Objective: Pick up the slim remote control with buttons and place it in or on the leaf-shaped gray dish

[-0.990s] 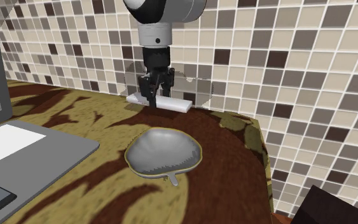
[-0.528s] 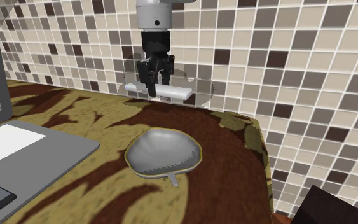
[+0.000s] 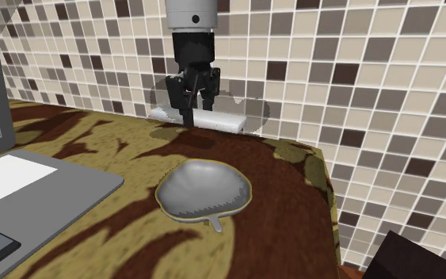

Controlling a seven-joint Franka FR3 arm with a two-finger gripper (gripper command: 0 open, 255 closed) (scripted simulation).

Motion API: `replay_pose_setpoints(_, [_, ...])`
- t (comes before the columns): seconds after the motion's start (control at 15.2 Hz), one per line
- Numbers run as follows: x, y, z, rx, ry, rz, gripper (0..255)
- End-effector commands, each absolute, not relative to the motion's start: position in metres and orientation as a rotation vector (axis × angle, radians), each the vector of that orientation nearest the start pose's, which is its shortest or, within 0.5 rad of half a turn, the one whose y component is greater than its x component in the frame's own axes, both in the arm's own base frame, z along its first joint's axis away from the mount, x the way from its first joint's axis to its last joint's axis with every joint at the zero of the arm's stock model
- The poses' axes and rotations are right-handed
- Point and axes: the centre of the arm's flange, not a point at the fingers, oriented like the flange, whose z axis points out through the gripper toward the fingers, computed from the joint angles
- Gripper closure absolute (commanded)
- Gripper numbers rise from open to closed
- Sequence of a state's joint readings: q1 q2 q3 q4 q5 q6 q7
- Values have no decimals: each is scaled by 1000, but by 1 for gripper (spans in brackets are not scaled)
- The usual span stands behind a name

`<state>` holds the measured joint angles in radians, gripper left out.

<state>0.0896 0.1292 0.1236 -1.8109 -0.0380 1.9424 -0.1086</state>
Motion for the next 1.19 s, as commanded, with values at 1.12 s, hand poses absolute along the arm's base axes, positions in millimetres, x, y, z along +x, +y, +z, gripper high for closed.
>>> replay_pose_setpoints(1.12, [471, 187, 422, -3117, -525, -7, 255])
